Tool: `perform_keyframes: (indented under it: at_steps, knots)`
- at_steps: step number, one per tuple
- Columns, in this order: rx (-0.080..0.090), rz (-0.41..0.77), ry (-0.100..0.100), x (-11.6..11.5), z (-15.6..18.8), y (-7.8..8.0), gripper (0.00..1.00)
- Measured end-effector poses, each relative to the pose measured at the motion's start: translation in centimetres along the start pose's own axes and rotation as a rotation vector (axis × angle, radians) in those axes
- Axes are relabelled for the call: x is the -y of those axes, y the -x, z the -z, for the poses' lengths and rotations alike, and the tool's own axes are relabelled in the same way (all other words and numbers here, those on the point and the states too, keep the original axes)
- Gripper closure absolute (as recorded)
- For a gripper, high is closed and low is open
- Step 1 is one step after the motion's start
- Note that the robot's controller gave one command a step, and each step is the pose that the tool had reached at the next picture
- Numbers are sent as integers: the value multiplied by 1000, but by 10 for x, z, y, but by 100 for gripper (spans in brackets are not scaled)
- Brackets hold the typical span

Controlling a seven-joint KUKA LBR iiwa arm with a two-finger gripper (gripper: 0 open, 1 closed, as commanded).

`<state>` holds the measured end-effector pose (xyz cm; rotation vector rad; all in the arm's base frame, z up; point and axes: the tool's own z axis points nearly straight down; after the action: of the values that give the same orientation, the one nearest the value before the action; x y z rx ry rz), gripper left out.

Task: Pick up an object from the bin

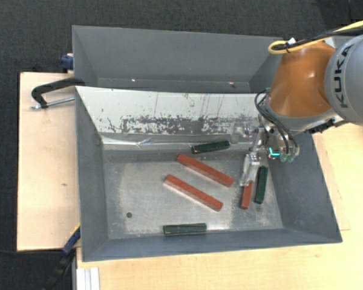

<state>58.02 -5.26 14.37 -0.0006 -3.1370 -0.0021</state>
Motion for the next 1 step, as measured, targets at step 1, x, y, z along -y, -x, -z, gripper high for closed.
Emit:
perform_keyframes:
  at_steps: [1]
  knots:
    - [8, 1, -1, 0, 4, 2, 0]
